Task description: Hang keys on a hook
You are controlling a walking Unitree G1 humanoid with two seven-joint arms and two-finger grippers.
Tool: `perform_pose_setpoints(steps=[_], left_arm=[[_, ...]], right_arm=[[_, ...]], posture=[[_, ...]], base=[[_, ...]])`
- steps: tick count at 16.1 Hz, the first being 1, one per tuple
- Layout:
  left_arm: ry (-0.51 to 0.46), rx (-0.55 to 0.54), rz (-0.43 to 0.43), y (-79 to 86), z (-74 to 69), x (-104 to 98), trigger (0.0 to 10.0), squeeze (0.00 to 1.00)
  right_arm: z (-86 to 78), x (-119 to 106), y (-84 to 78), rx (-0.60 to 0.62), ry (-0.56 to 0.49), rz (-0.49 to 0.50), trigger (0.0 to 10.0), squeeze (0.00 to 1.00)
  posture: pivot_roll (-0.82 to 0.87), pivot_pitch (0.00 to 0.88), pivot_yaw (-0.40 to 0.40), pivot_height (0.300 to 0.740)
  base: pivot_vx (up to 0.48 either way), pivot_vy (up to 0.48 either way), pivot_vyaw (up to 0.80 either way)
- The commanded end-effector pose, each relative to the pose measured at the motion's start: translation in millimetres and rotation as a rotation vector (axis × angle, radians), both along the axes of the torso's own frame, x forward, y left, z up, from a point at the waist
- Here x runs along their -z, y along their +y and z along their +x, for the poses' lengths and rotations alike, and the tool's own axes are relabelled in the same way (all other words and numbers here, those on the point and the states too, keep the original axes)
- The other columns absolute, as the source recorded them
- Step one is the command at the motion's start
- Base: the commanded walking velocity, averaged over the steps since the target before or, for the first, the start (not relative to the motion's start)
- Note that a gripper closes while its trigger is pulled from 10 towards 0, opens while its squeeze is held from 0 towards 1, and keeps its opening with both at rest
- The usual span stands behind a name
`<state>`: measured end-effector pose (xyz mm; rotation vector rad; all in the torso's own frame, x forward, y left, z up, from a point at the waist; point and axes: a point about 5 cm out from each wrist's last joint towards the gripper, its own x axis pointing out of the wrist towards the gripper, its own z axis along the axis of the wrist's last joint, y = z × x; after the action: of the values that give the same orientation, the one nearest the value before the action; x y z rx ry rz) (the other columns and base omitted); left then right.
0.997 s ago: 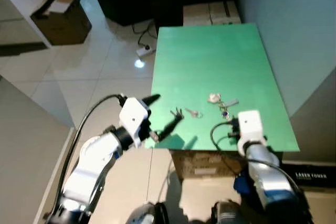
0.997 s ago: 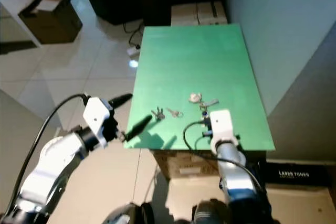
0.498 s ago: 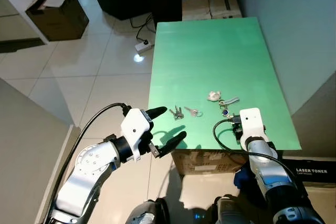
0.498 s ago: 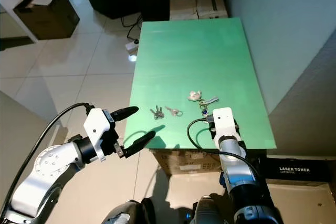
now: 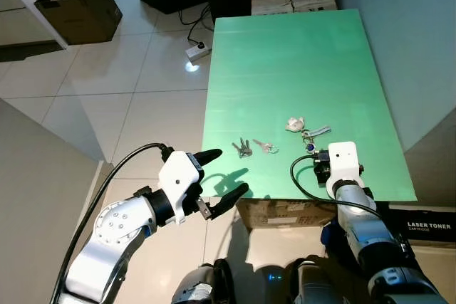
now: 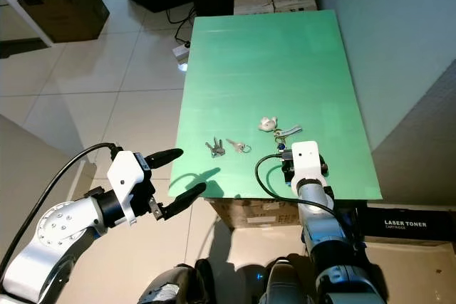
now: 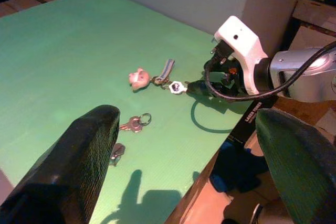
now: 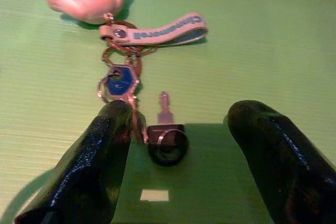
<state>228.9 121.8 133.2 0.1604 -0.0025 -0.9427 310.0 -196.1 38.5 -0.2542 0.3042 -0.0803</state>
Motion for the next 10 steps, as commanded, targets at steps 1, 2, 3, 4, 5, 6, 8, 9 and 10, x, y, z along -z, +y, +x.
perform_pose_setpoints(steps=[1,2,3,4,5,6,8,9,10], left_arm=[[0.008,-0.018,0.012,6.8,-2.3,0,10.0,0.00],[0.009,-0.018,0.013,6.5,-1.8,-1,10.0,0.00],[0.011,-0.017,0.013,6.3,-1.8,-1,10.0,0.00],[0.011,-0.015,0.013,6.1,-1.7,-1,10.0,0.00],[0.011,-0.013,0.014,6.0,-1.4,-1,10.0,0.00],[0.010,-0.013,0.014,6.0,-1.1,-2,10.0,0.00],[0.011,-0.010,0.015,6.4,-0.1,-2,10.0,0.00],[0.010,-0.009,0.015,6.3,0.6,-3,10.0,0.00],[0.009,-0.007,0.014,6.1,1.1,-3,10.0,0.00]], right_arm=[[-2.5,6,5.7,-0.001,0.011,0.024,10.0,0.00],[-2.2,6,8.1,-0.008,0.010,0.029,0.0,0.00],[-2.4,7,9.5,-0.010,0.013,0.029,0.0,0.00],[-3.1,8,10.4,-0.005,0.016,0.028,0.0,0.00],[-3.8,8,11.5,0.001,0.012,0.029,2.4,0.00],[-4.2,8,12.2,0.003,0.008,0.028,4.5,0.00],[-5.5,9,13.2,0.019,-0.002,0.024,10.0,0.00],[-6.1,9,14.2,0.022,-0.005,0.026,10.0,0.00],[-6.7,10,15.7,0.021,-0.006,0.028,10.0,0.00]], posture=[[0.04,0.269,0.197,0.740],[0.03,0.267,0.199,0.740],[0.03,0.266,0.199,0.740],[0.03,0.264,0.199,0.740],[0.03,0.261,0.200,0.740],[0.03,0.261,0.200,0.740],[0.02,0.255,0.203,0.740],[0.02,0.252,0.205,0.740],[0.02,0.251,0.206,0.740]], base=[[0.000,0.000,0.00],[0.000,0.000,0.00],[0.000,0.000,0.00],[0.000,0.000,0.00],[0.000,0.000,0.00],[0.000,0.000,0.00],[0.000,0.000,0.00],[0.000,0.000,0.00],[0.000,0.000,0.00]])
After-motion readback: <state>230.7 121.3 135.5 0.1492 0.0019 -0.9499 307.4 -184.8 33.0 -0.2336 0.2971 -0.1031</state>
